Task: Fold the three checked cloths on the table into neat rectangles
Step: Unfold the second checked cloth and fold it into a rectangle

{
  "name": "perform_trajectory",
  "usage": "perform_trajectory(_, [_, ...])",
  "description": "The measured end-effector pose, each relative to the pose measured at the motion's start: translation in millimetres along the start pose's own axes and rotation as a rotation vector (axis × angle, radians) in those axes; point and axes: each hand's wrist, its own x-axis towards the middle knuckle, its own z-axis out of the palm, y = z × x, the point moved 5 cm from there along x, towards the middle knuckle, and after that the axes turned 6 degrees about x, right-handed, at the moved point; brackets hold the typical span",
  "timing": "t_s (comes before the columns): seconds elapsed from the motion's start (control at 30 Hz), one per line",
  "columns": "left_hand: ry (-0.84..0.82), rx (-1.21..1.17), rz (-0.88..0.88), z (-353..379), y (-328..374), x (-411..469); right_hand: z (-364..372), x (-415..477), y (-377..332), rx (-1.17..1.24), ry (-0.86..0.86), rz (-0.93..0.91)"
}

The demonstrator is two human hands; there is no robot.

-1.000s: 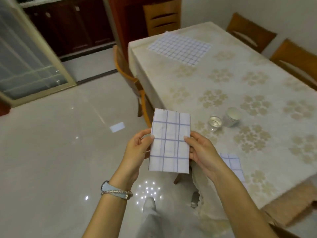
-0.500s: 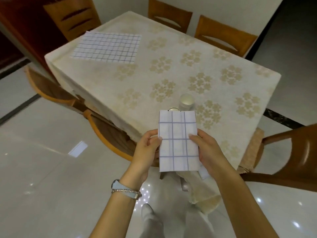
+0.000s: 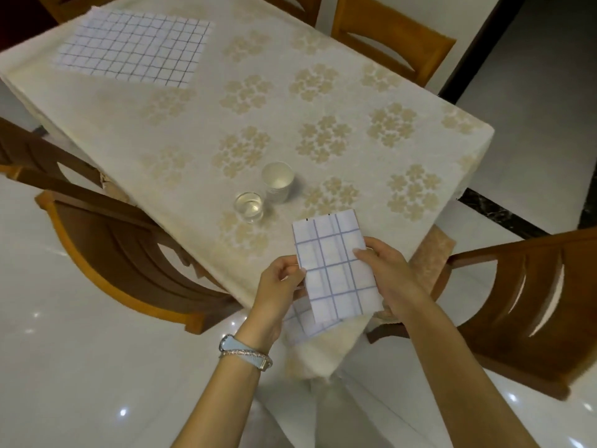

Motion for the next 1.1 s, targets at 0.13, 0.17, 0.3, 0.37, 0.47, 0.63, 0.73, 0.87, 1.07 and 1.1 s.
perform_trajectory(0.13, [0.088,-0.028,-0.065,32,-23,17,-28,35,3,-0.085,-0.066,-0.008])
perform_trajectory(0.17, [0.102,-0.034,-0.075,39,-27,20,-33,44,3,-0.107,-0.081,-0.013])
perform_trajectory(0.3, [0.156,-0.010,-0.113,56,-41,38,-44,74,10,-0.165,-0.116,0.009])
perform_trajectory(0.37, [0.195,0.019,-0.120,60,-47,48,-47,84,16,-0.199,-0.126,0.017])
perform_trajectory(0.47, [0.254,0.075,-0.138,63,-56,60,-52,96,32,-0.227,-0.122,0.055])
perform_trajectory(0.63, [0.330,0.214,-0.127,62,-71,77,-55,115,54,-0.339,-0.105,0.066])
perform_trajectory(0.73, [0.362,0.283,-0.115,66,-75,82,-57,123,56,-0.414,-0.105,0.015])
perform_trajectory(0.87, [0.401,0.339,-0.109,69,-78,82,-55,130,54,-0.469,-0.139,-0.039])
perform_trajectory(1.07, [0.461,0.438,-0.077,68,-75,80,-50,137,51,-0.488,-0.191,-0.078])
perform_trajectory(1.1, [0.466,0.441,-0.074,68,-76,80,-49,138,50,-0.482,-0.201,-0.082])
